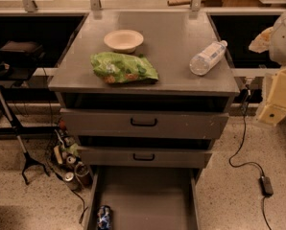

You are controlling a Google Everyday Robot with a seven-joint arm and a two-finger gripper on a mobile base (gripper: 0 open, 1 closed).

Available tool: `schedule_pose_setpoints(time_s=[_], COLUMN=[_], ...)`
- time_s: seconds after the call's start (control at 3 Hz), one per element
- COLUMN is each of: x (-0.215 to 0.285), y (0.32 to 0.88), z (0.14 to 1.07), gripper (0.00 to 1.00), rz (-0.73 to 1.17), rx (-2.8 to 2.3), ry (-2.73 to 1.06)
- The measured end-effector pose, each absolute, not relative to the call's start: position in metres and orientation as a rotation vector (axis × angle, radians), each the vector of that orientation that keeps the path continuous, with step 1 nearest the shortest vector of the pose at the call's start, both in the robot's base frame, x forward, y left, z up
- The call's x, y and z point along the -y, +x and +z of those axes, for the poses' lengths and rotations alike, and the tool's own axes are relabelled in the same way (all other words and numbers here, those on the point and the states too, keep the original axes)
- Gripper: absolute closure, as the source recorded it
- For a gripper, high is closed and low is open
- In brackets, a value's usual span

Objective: Pick pepsi can from bottom drawer and place on counter

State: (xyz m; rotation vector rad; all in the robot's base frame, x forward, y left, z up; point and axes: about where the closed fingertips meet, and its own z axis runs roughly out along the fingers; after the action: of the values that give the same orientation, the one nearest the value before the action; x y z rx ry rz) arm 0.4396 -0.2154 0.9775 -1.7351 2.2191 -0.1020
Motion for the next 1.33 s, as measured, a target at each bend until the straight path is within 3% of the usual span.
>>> schedule_pose_setpoints(time_s=[1.0,1.33], x=[0.167,0.163], y=[0.535,0.534], z=[0.878,0.858], gripper=[0.0,0.0], rz=[-0.047,0.024], rx=[-1.75,-1.532], ry=[-2.541,-2.725])
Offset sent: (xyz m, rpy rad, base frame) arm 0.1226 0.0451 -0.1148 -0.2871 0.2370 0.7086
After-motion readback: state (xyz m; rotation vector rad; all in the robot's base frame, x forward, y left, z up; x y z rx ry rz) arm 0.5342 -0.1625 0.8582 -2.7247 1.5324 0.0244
